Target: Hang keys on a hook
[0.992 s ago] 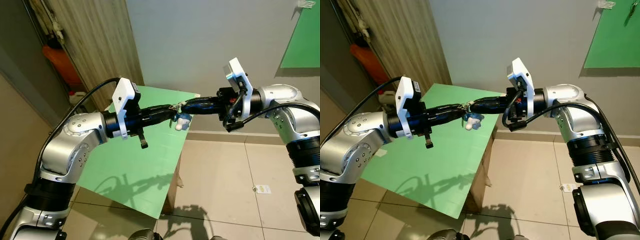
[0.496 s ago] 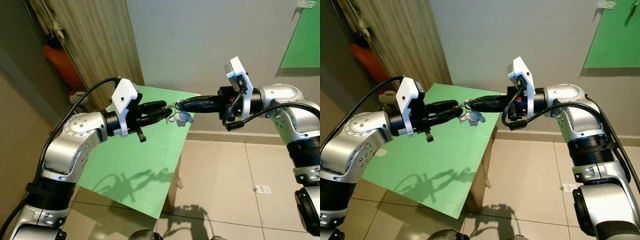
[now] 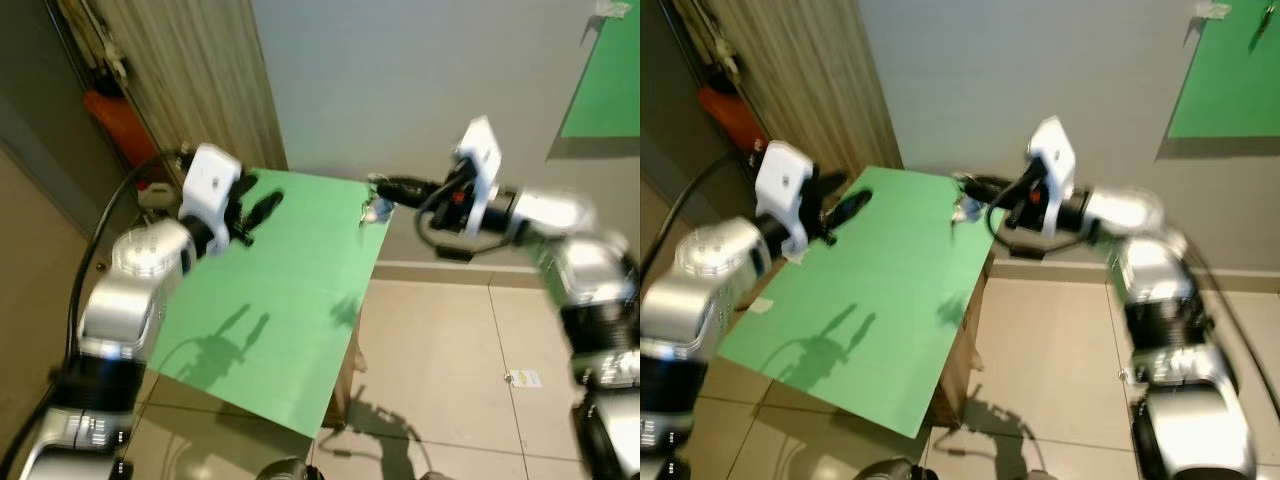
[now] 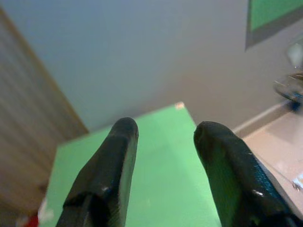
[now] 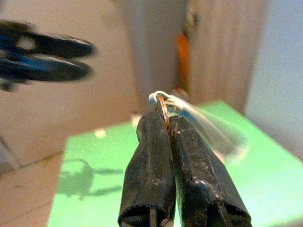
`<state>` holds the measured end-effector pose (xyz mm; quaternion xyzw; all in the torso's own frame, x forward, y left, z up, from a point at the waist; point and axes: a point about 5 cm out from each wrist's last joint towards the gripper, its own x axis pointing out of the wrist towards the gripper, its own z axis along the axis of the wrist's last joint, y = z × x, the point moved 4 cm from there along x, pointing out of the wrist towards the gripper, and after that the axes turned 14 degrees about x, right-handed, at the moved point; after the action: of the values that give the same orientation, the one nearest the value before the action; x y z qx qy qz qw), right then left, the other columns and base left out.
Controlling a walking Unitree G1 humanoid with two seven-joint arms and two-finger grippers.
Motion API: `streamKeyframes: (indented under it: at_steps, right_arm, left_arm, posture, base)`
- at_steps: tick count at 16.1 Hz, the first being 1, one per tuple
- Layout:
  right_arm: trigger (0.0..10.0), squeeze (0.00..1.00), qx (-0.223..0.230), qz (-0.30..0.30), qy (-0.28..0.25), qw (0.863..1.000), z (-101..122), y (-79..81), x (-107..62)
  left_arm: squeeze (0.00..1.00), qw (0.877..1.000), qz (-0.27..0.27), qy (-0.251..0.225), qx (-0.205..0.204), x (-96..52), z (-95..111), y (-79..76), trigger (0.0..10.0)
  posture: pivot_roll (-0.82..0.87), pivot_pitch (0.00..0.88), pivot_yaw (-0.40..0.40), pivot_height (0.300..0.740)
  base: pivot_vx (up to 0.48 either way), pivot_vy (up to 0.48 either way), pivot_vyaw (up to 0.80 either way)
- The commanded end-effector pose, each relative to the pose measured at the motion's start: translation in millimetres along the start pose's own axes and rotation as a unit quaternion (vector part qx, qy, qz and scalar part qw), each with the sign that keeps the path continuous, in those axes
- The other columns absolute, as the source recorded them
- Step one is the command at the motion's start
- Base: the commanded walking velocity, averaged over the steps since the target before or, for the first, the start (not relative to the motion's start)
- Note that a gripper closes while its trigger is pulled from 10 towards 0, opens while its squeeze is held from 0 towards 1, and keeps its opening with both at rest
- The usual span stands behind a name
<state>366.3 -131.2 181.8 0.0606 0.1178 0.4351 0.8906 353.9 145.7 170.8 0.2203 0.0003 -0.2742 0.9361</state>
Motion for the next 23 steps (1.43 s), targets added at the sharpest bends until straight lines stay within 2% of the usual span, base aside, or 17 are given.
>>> streamKeyframes:
  at_steps: [1,2,3,4,5,7,8,10,11,12,14,15,16,17,20,21,23]
  right_arm:
    - [0.0,0.0,-0.045,-0.044,0.006,0.998,-2,-2.9,-0.2]
    - [0.0,0.0,-0.199,-0.103,0.13,0.966,-46,-16.2,-12.1]
    - [0.0,0.0,-0.254,-0.11,0.168,0.946,-57,-20.3,-16.5]
    - [0.0,0.0,-0.44,-0.106,0.303,0.838,-89,-39.2,-39.0]
    - [0.0,0.0,-0.491,-0.102,0.338,0.797,-100,-47.4,-50.9]
    - [0.0,0.0,-0.526,-0.144,0.331,0.77,-98,-58.6,-54.3]
    - [0.0,0.0,-0.531,-0.186,0.3,0.77,-92,-63.3,-52.4]
    - [0.0,0.0,-0.472,-0.279,0.212,0.809,-81,-67.2,-48.8]
    - [0.0,0.0,-0.327,-0.354,0.095,0.871,-71,-65.0,-42.6]
    - [0.0,0.0,-0.198,-0.391,0.011,0.898,-67,-62.6,-39.9]
    - [0.0,0.0,-0.044,-0.412,-0.079,0.907,-73,-54.4,-33.2]
    - [0.0,0.0,-0.032,-0.414,-0.088,0.905,-76,-50.2,-31.3]
    - [0.0,0.0,-0.01,-0.412,-0.089,0.907,-82,-45.2,-28.2]
    - [0.0,0.0,0.035,-0.417,-0.09,0.904,-90,-45.1,-27.2]
    - [0.0,0.0,0.068,-0.408,-0.093,0.906,-95,-39.6,-21.6]
    - [0.0,0.0,0.054,-0.398,-0.094,0.911,-95,-36.3,-18.5]
    - [0.0,0.0,0.046,-0.381,-0.087,0.919,-95,-35.2,-18.3]
  left_arm:
    - [1.0,1.0,0.023,0.01,0.005,-3.4,-4,4.5,10.0]
    - [1.0,0.999,0.041,0.028,0.01,-4.0,-13,-0.2,10.0]
    - [1.0,0.998,0.044,0.032,0.011,-4.0,-14,-1.6,10.0]
    - [1.0,0.998,0.047,0.04,0.007,-2.5,-20,-9.4,10.0]
    - [1.0,0.998,0.055,0.043,-0.006,-0.1,-23,-14.2,10.0]
    - [1.0,0.997,0.061,0.044,-0.012,4.8,-24,-24.2,10.0]
    - [1.0,0.997,0.061,0.045,-0.017,7.1,-25,-32.4,10.0]
    - [1.0,0.997,0.061,0.044,-0.027,9.1,-26,-45.1,10.0]
    - [1.0,0.996,0.07,0.041,-0.037,7.8,-28,-50.3,10.0]
    - [1.0,0.994,0.083,0.044,-0.052,5.9,-32,-52.5,10.0]
    - [1.0,0.991,0.098,0.04,-0.078,1.3,-38,-62.5,10.0]
    - [1.0,0.991,0.095,0.038,-0.088,0.1,-39,-67.9,10.0]
    - [1.0,0.986,0.081,0.013,-0.146,-2.2,-36,-74.0,10.0]
    - [0.0,0.983,0.096,0.026,-0.155,-1.2,-42,-72.3,10.0]
    - [0.0,0.98,0.127,0.035,-0.151,-1.8,-49,-67.5,10.0]
    - [0.0,0.971,0.163,0.043,-0.168,-6.8,-58,-60.2,10.0]
    - [0.0,0.953,0.236,0.079,-0.175,-33.6,-89,-40.3,10.0]
  posture:
    - [-0.11,0.052,0.138,0.74]
    - [-0.11,0.051,0.139,0.74]
    - [-0.12,0.051,0.141,0.74]
    - [-0.13,0.05,0.14,0.74]
    - [-0.13,0.051,0.138,0.74]
    - [-0.13,0.048,0.134,0.74]
    - [-0.13,0.048,0.132,0.74]
    - [-0.13,0.046,0.127,0.74]
    - [-0.13,0.043,0.125,0.74]
    - [-0.13,0.04,0.126,0.74]
    - [-0.14,0.031,0.118,0.74]
    - [-0.14,0.024,0.114,0.74]
    - [-0.14,0.024,0.114,0.74]
    - [-0.15,0.012,0.109,0.74]
    - [-0.15,0.0,0.11,0.74]
    - [-0.15,0.0,0.111,0.74]
    - [-0.15,0.0,0.085,0.74]
  base:
    - [0.0,0.0,0.0]
    - [0.0,0.0,0.0]
    - [0.0,0.0,0.0]
    - [0.0,0.0,0.0]
    - [0.0,0.0,0.0]
    - [0.0,0.0,0.0]
    - [0.0,0.0,0.0]
    - [0.0,0.0,0.0]
    - [0.0,0.0,0.0]
    - [0.0,0.0,0.0]
    - [0.0,0.0,0.0]
    - [0.0,0.0,0.0]
    - [0.0,-0.259,0.0]
    - [0.266,-0.398,0.0]
    - [0.0,-0.444,0.0]
    - [0.0,-0.458,0.0]
    - [0.0,-0.461,0.0]
